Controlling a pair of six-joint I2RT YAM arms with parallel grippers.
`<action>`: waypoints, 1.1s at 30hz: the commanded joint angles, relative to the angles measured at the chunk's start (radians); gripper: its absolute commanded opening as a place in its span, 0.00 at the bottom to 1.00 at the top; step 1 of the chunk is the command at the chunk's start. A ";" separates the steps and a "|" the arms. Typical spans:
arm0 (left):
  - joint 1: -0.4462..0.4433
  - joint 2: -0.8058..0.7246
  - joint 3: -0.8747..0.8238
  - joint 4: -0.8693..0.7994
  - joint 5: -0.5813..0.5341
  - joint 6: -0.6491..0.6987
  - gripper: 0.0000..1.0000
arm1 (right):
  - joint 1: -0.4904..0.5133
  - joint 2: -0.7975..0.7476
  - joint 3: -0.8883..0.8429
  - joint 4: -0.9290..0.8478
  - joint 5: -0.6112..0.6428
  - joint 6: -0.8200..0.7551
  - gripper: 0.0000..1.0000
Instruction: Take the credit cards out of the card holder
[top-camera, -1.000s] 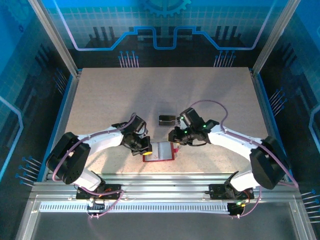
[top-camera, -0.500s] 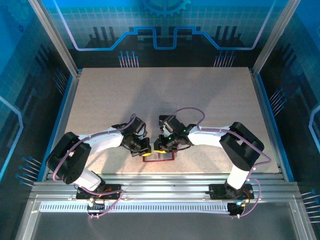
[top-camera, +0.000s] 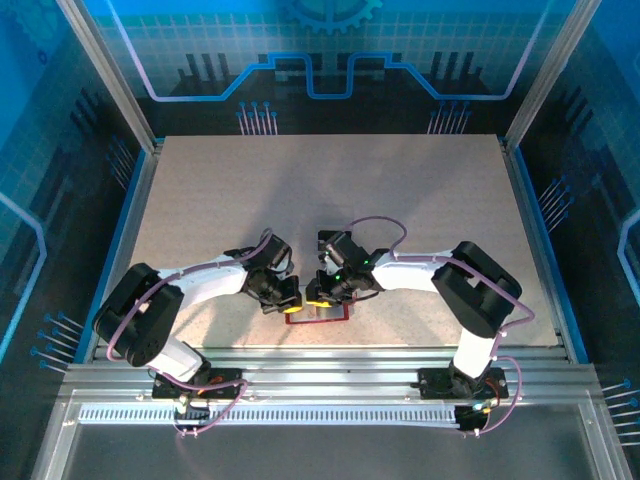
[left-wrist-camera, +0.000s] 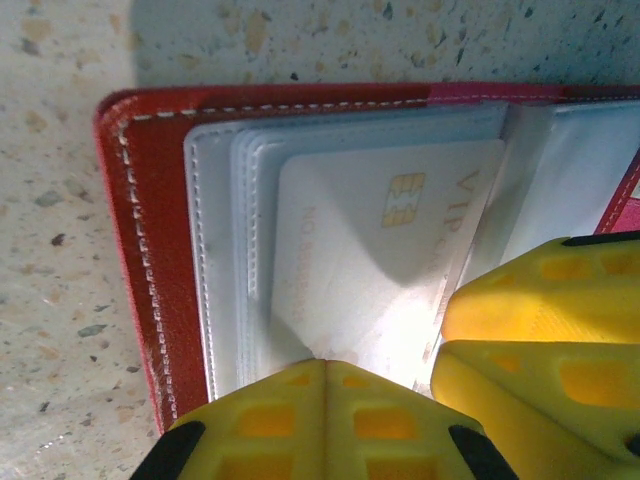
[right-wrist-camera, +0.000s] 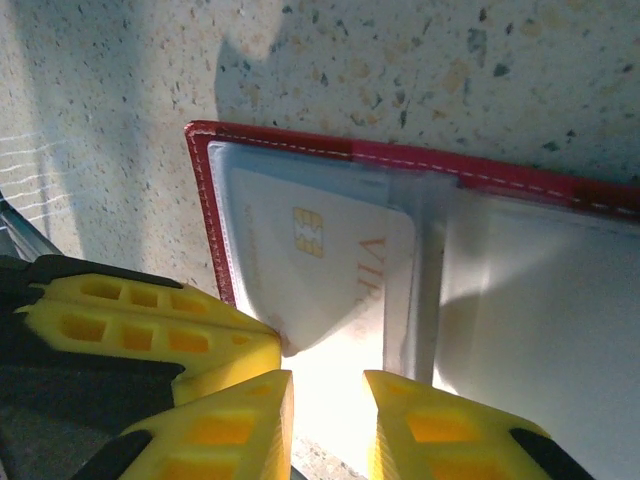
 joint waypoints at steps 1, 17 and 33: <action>0.006 0.010 -0.016 -0.023 -0.028 0.030 0.01 | 0.010 0.018 0.023 -0.019 0.003 -0.010 0.24; 0.006 0.006 -0.010 -0.035 -0.028 0.037 0.01 | 0.009 0.035 0.050 -0.082 0.046 -0.040 0.24; 0.006 -0.005 -0.001 -0.054 -0.035 0.042 0.01 | 0.009 0.034 0.090 -0.150 0.083 -0.068 0.24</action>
